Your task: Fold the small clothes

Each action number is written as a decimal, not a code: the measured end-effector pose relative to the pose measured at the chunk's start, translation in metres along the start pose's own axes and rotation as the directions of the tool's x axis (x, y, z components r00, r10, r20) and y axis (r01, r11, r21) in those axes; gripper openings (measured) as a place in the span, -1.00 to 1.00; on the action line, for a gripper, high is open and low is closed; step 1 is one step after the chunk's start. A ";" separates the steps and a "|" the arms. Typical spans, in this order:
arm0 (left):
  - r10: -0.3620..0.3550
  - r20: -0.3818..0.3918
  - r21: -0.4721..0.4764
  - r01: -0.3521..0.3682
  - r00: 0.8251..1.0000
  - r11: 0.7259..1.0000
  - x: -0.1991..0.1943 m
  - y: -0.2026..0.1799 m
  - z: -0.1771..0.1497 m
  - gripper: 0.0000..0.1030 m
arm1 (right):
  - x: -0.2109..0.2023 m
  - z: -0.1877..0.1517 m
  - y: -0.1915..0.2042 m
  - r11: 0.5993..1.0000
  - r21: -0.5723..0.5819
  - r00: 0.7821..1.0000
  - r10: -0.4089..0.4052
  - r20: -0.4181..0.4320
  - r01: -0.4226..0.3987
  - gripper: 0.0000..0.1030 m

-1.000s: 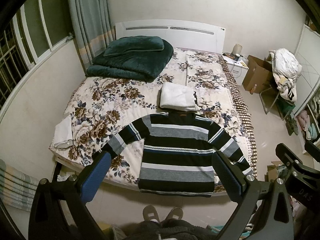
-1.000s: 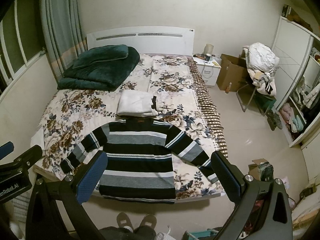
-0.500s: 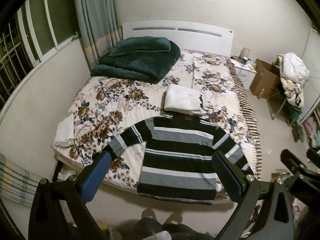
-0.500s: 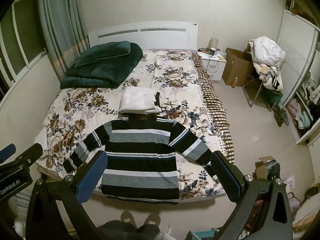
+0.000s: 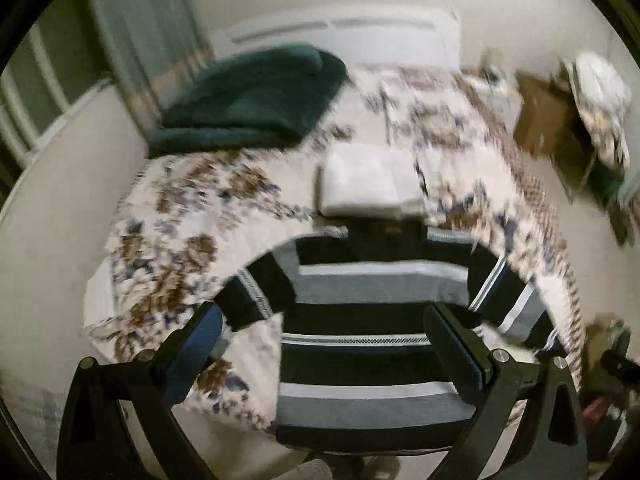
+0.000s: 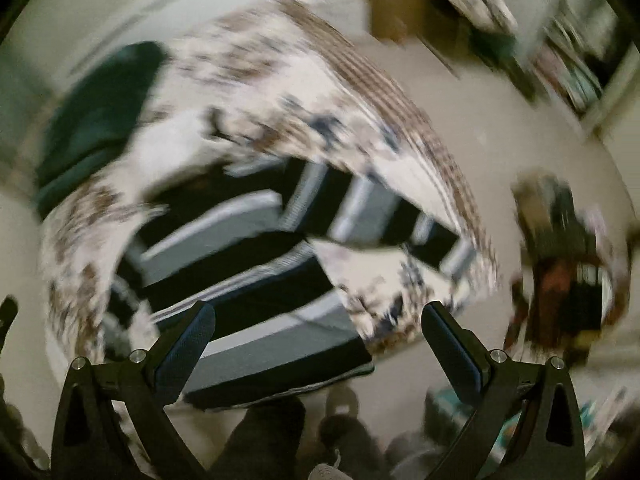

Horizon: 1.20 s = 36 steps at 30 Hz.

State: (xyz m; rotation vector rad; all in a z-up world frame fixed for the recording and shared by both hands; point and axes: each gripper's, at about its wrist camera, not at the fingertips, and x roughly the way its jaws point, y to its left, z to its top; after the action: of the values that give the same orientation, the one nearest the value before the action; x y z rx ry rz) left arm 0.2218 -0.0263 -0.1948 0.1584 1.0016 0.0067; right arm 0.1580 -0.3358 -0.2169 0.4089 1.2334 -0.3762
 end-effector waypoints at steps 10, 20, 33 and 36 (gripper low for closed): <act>0.043 -0.210 0.159 -0.009 0.977 0.987 0.228 -0.055 -0.038 1.00 | 0.236 -0.002 -0.194 0.790 0.609 0.991 0.019 -0.131 0.066 0.81; 0.150 -0.292 0.209 -0.090 0.945 0.974 0.349 -0.089 -0.082 1.00 | 0.383 0.000 -0.351 0.619 0.751 0.973 -0.117 -0.200 0.229 0.51; 0.164 -0.275 0.142 -0.129 0.947 0.981 0.355 -0.119 -0.072 1.00 | 0.380 0.053 -0.405 0.755 0.627 0.981 -0.135 -0.136 0.191 -0.87; 0.164 -0.270 0.153 -0.125 0.949 0.980 0.351 -0.126 -0.074 1.00 | 0.389 0.046 -0.423 0.716 0.686 0.985 -0.019 -0.169 0.132 -0.41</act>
State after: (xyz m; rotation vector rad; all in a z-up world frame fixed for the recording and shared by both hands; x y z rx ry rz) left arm 0.3405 -0.1138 -0.5453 0.3622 1.2741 0.0989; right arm 0.1020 -0.7475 -0.6172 1.0587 1.2244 -0.9094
